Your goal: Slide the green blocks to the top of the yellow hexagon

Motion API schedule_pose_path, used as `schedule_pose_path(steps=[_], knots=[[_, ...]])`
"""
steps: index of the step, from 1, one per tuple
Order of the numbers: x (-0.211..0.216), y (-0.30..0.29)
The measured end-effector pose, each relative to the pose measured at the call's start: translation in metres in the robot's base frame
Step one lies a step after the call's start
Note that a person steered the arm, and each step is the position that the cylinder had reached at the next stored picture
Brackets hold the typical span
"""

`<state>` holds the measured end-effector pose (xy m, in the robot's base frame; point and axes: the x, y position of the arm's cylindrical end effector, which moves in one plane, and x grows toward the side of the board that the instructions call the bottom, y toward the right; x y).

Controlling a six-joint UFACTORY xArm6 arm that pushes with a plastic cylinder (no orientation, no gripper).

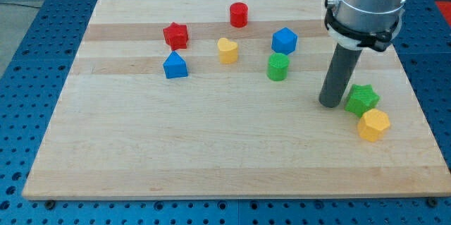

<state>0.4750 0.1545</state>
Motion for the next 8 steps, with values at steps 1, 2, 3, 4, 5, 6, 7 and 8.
schedule_pose_path(steps=[1, 2, 3, 4, 5, 6, 7, 8], knots=[[0.000, 0.004], [0.003, 0.005], [0.003, 0.008], [0.003, 0.011], [0.004, 0.019], [0.003, 0.011], [0.003, -0.044], [0.003, -0.107]])
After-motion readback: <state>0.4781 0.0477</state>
